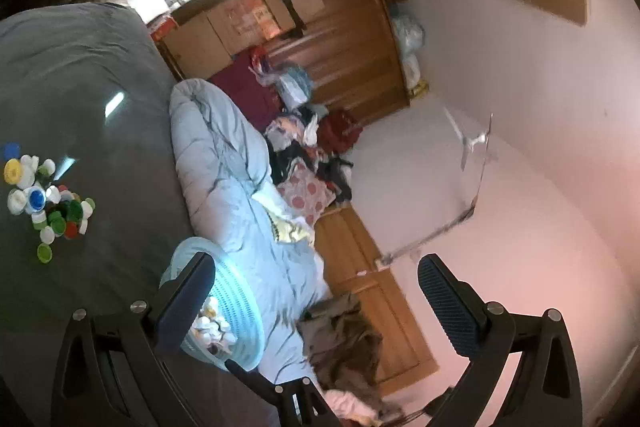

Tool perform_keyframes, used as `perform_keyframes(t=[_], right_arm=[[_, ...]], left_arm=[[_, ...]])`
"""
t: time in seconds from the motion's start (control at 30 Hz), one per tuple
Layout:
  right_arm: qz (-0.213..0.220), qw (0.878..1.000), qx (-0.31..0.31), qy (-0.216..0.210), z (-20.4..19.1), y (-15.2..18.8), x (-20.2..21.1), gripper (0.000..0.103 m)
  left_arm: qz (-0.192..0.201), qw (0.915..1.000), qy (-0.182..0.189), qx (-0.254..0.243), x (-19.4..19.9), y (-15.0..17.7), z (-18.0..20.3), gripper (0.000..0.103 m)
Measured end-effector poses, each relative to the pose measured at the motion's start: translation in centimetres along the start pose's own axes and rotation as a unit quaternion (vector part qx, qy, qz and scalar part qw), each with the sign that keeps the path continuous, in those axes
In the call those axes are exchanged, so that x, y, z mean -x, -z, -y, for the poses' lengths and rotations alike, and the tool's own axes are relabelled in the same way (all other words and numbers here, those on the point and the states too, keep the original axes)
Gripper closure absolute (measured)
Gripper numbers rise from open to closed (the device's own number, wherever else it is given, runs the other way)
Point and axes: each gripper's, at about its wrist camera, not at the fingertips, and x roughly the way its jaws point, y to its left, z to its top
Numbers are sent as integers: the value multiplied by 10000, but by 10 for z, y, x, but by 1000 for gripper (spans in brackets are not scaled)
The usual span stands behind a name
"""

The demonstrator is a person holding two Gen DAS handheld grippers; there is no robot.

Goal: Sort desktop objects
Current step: 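Swing both tools away from the basket back toward the cap pile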

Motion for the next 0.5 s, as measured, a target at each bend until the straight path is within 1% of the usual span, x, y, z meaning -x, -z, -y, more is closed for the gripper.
perform_keyframes(t=[0.2, 0.27, 0.5], right_arm=[[-70, 9999, 97, -81, -18, -9, -1, 13], [-99, 9999, 112, -81, -23, -10, -2, 13], [-210, 9995, 219, 80, -38, -11, -7, 13]], left_arm=[[190, 9998, -103, -14, 24, -2, -3, 0], [233, 9997, -107, -9, 26, -4, -4, 0], [309, 9994, -128, 24, 34, -5, -9, 0]])
